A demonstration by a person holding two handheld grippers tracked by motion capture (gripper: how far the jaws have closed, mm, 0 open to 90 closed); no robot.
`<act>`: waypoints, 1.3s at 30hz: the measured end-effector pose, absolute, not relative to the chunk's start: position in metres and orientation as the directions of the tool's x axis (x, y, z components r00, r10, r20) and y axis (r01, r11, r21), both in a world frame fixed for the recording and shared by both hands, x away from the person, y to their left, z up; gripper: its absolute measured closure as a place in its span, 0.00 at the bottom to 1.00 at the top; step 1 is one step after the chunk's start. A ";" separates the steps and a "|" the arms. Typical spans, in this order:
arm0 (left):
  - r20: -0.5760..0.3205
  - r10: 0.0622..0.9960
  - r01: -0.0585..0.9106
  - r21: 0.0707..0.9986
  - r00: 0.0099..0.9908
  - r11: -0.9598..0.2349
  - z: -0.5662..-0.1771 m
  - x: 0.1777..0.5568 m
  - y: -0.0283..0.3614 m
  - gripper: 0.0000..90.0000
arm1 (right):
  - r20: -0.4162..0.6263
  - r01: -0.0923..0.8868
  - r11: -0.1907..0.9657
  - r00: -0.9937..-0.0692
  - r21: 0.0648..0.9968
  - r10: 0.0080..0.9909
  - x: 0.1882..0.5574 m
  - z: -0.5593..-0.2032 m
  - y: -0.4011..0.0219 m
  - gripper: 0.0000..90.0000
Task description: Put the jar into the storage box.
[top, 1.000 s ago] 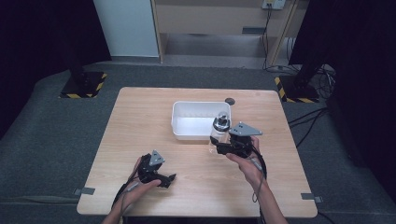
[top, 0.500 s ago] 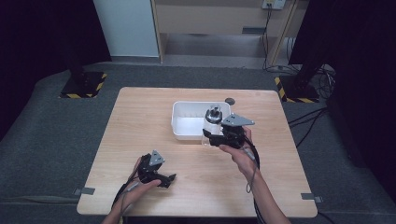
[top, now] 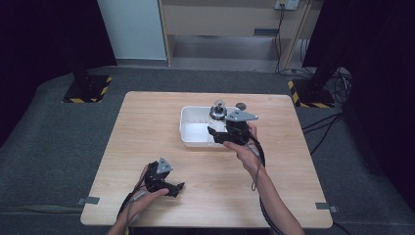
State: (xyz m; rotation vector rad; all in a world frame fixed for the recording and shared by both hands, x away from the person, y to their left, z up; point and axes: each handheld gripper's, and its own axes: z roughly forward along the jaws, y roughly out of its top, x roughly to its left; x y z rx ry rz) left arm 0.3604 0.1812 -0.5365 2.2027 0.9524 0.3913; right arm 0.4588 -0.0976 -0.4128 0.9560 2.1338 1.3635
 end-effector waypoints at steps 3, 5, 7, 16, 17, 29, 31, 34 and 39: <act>0.001 0.729 0.519 0.702 0.685 -0.488 -0.537 0.360 0.181 0.00 | 0.008 0.322 0.277 -0.664 0.905 0.748 0.466 -0.414 -0.095 0.35; 0.001 0.729 0.519 0.702 0.685 -0.488 -0.537 0.360 0.181 0.00 | 0.010 0.329 0.275 -0.657 0.903 0.754 0.471 -0.416 -0.092 0.35; 0.001 0.728 0.519 0.701 0.685 -0.489 -0.537 0.360 0.181 0.00 | 0.012 0.333 0.273 -0.653 0.903 0.757 0.476 -0.417 -0.091 0.34; 0.003 0.728 0.517 0.701 0.686 -0.490 -0.536 0.361 0.181 0.00 | 0.015 0.341 0.267 -0.640 0.901 0.768 0.491 -0.420 -0.084 0.35; 0.003 0.728 0.517 0.702 0.686 -0.490 -0.536 0.361 0.181 0.00 | 0.016 0.343 0.266 -0.639 0.901 0.769 0.493 -0.421 -0.084 0.34; 0.001 0.729 0.519 0.702 0.685 -0.489 -0.537 0.360 0.181 0.00 | 0.031 0.367 0.251 -0.615 0.895 0.788 0.510 -0.436 -0.079 0.34; 0.001 0.729 0.518 0.702 0.685 -0.489 -0.537 0.360 0.181 0.00 | 0.036 0.372 0.246 -0.609 0.895 0.792 0.512 -0.439 -0.079 0.35; 0.002 0.729 0.519 0.701 0.685 -0.489 -0.537 0.360 0.181 0.00 | 0.036 0.376 0.244 -0.603 0.894 0.797 0.515 -0.442 -0.079 0.34; 0.001 0.729 0.519 0.702 0.685 -0.489 -0.537 0.360 0.181 0.00 | 0.036 0.385 0.245 -0.593 0.890 0.804 0.520 -0.450 -0.078 0.34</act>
